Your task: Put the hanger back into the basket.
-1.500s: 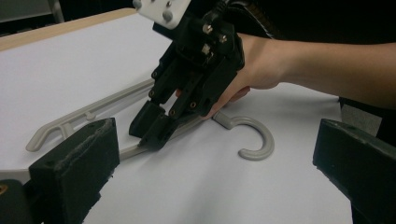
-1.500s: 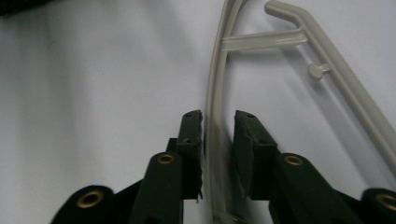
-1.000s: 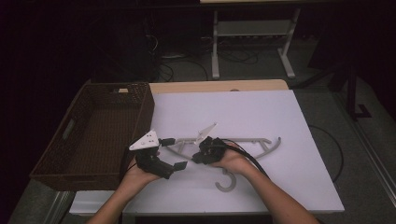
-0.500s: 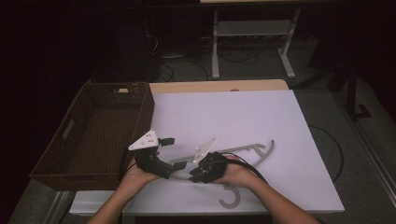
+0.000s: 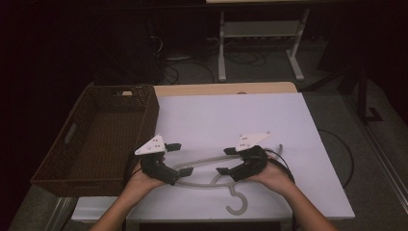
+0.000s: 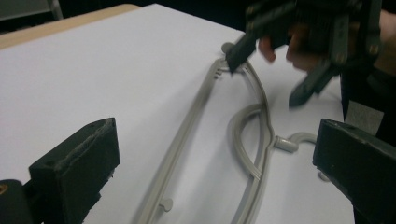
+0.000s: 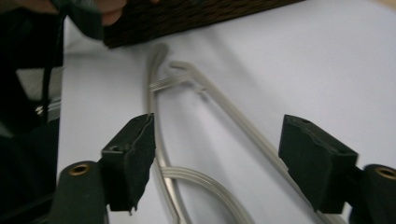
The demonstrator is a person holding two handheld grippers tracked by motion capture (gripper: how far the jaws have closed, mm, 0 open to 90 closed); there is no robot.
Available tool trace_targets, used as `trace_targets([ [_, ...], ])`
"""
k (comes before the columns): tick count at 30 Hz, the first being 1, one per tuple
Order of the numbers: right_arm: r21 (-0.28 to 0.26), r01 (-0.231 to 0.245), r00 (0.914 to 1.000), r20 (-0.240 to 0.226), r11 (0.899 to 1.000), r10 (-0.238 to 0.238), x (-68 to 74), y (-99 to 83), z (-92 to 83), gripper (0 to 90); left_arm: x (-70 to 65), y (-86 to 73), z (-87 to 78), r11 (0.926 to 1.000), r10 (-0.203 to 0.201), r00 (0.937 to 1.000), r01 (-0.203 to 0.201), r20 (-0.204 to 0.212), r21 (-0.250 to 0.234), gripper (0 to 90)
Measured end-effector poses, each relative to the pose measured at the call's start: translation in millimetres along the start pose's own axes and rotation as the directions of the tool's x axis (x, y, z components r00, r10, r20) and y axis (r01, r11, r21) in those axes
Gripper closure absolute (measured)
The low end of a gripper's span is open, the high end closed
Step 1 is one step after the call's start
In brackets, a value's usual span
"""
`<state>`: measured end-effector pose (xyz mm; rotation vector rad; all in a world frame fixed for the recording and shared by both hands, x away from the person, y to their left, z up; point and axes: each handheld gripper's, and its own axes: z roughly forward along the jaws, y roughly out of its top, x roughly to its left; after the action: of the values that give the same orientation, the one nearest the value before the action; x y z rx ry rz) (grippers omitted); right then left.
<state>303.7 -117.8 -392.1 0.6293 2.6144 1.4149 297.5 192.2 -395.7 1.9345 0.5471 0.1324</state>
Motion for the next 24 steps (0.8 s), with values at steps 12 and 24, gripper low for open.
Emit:
trace_targets([
  [12, -0.076, -0.067, 0.9896, 0.122, 0.995, 0.076, -3.9, -35.2, -57.6, 25.1, 0.3, -4.0, 21.5, 0.9877, 0.071, 0.9966, -0.076, 0.041, 0.136, 0.3],
  [24, -0.115, -0.125, 0.9722, 0.184, 0.985, 0.145, -10.2, -57.7, -83.3, 25.3, -16.8, -14.8, 50.5, 0.932, 0.194, 0.9705, -0.228, 0.144, 0.282, 24.8],
])
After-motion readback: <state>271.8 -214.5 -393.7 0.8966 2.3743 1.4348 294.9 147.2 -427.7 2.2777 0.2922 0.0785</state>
